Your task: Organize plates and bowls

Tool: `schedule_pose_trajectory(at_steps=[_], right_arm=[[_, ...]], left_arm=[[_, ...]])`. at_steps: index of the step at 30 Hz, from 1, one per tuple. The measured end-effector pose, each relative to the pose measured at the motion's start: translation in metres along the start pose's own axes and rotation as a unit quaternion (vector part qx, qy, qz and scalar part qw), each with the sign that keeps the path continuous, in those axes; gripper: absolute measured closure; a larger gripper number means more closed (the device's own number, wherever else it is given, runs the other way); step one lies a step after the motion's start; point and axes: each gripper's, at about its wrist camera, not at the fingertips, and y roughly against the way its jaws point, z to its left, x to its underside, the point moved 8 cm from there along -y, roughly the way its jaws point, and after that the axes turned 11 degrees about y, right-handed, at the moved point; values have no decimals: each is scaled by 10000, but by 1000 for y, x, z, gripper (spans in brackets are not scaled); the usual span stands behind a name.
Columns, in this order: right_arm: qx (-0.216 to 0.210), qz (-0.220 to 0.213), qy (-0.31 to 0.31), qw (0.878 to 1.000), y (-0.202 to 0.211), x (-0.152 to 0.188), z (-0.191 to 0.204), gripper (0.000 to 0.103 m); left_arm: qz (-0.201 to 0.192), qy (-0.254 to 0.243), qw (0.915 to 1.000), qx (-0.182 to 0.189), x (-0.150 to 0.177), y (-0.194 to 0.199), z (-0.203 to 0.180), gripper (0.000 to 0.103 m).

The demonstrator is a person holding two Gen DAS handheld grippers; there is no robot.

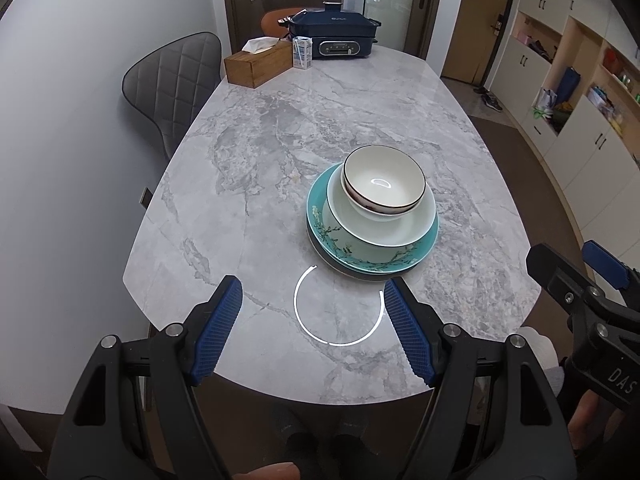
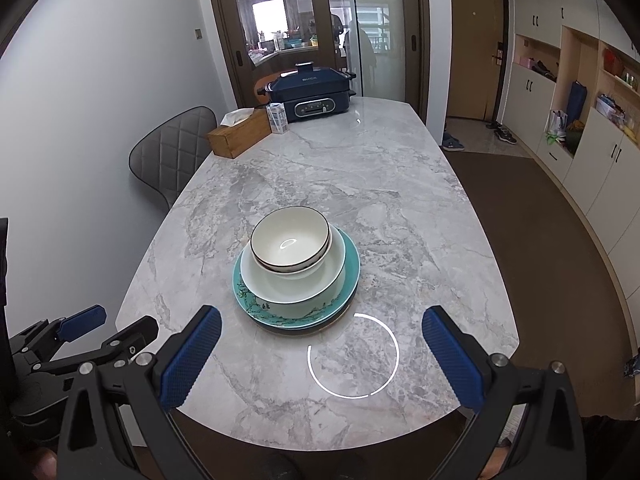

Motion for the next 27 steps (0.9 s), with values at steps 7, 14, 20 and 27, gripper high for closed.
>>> schedule_pose_trajectory(at_steps=[7, 14, 20, 27], right_arm=[[5, 1, 15, 10000, 2, 2, 2, 0], [11, 5, 16, 10000, 4, 4, 3, 0], [13, -5, 19, 10000, 5, 4, 4, 0], [25, 9, 0, 10000, 5, 4, 5, 0]], left_arm=[[17, -14, 10000, -4, 4, 2, -2, 31], [20, -14, 10000, 12, 4, 3, -1, 31], [13, -20, 10000, 5, 5, 4, -1, 31], [-16, -26, 10000, -22, 7, 7, -5, 31]])
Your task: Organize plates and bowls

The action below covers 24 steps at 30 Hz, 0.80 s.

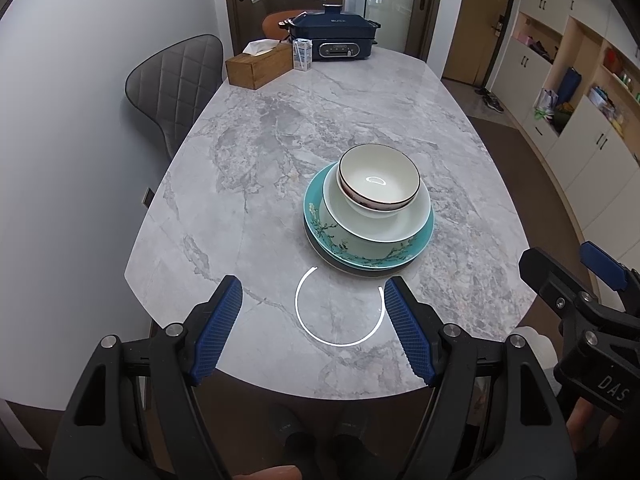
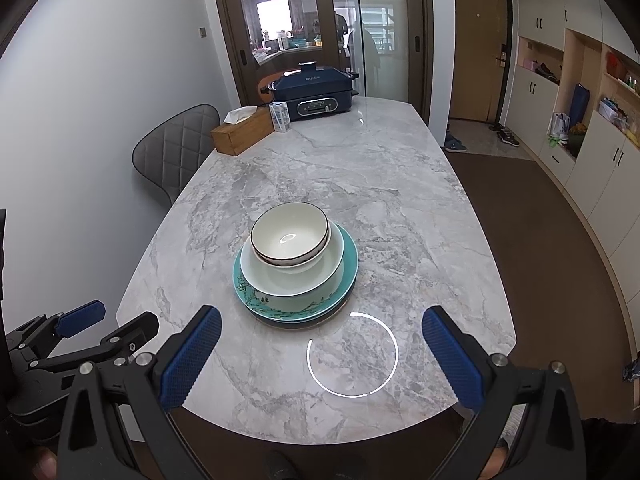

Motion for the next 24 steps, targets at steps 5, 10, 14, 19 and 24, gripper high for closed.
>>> schedule_pose_trajectory(at_steps=[5, 10, 14, 19, 24], right_arm=[[-16, -5, 50, 10000, 1, 1, -1, 0], [-21, -9, 60, 10000, 2, 2, -2, 0], [-31, -8, 85, 10000, 2, 2, -4, 0], [-26, -9, 104, 9999, 2, 2, -6, 0], [-26, -3, 107, 9999, 3, 2, -6, 0]], left_arm=[[4, 18, 10000, -58, 1, 3, -4, 31], [-18, 72, 9999, -75, -2, 6, -4, 31], [-9, 48, 10000, -81, -1, 6, -6, 31], [-14, 69, 9999, -85, 1, 6, -9, 31], [3, 75, 9999, -78, 1, 6, -10, 31]])
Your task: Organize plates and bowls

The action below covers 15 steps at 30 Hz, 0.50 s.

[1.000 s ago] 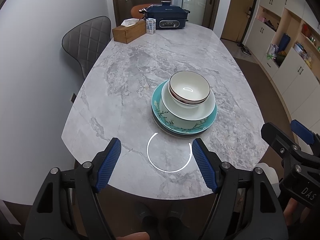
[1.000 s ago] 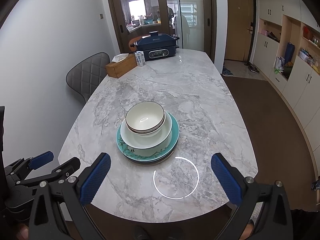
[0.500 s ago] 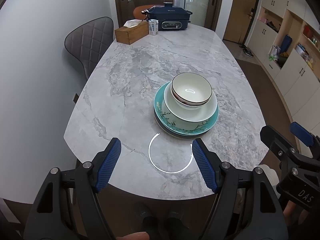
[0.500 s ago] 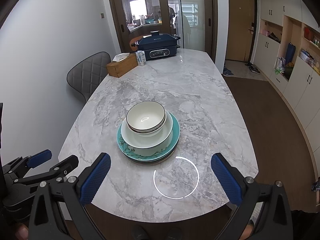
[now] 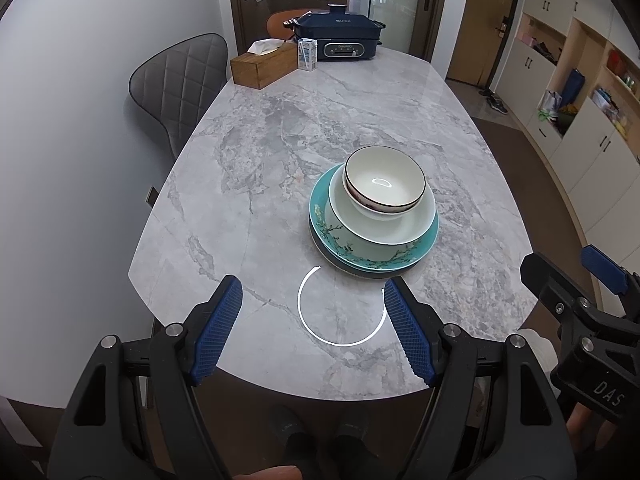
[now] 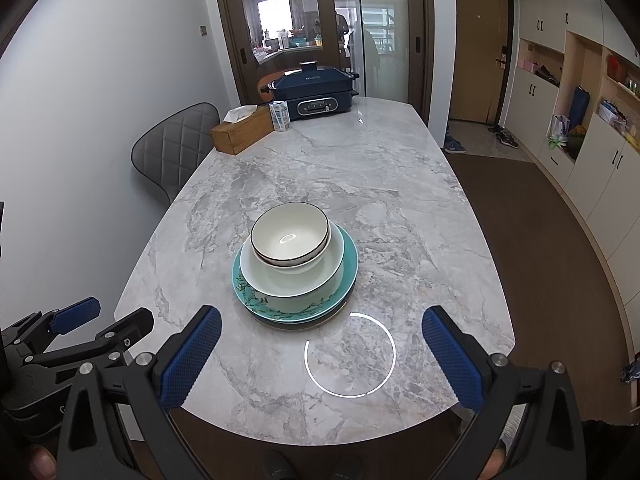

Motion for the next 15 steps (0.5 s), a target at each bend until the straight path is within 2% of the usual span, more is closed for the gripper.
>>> schedule_pose_trajectory(at_steps=[15], right_arm=[[-26, 26, 16, 10000, -4, -2, -4, 0]], left_arm=[[12, 13, 10000, -1, 1, -4, -6, 31]])
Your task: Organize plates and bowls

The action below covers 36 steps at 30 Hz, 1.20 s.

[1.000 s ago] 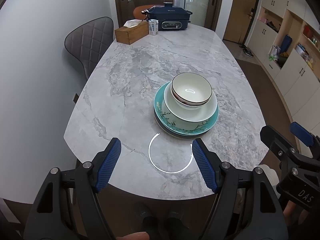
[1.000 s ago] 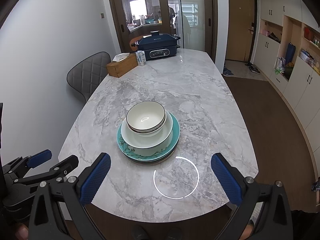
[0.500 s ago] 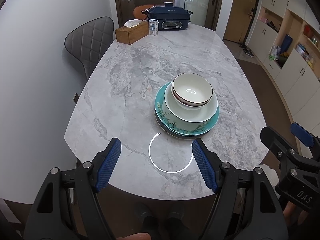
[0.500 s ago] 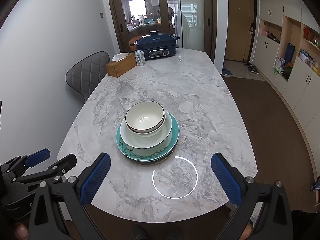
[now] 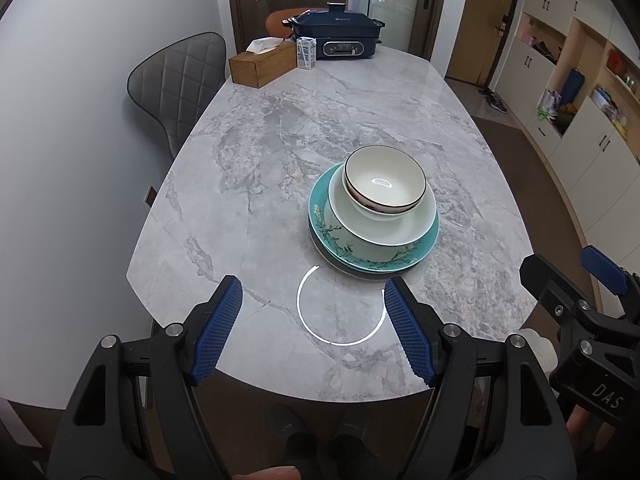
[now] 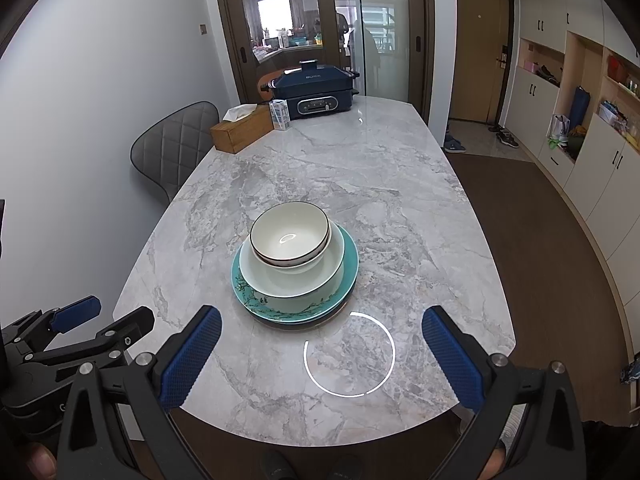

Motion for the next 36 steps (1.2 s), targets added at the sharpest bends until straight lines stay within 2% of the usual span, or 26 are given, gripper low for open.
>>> schedule_pose_trajectory(at_steps=[36], right_arm=[[-19, 24, 36, 10000, -2, -1, -5, 0]], left_arm=[[37, 44, 10000, -35, -2, -12, 1, 31]])
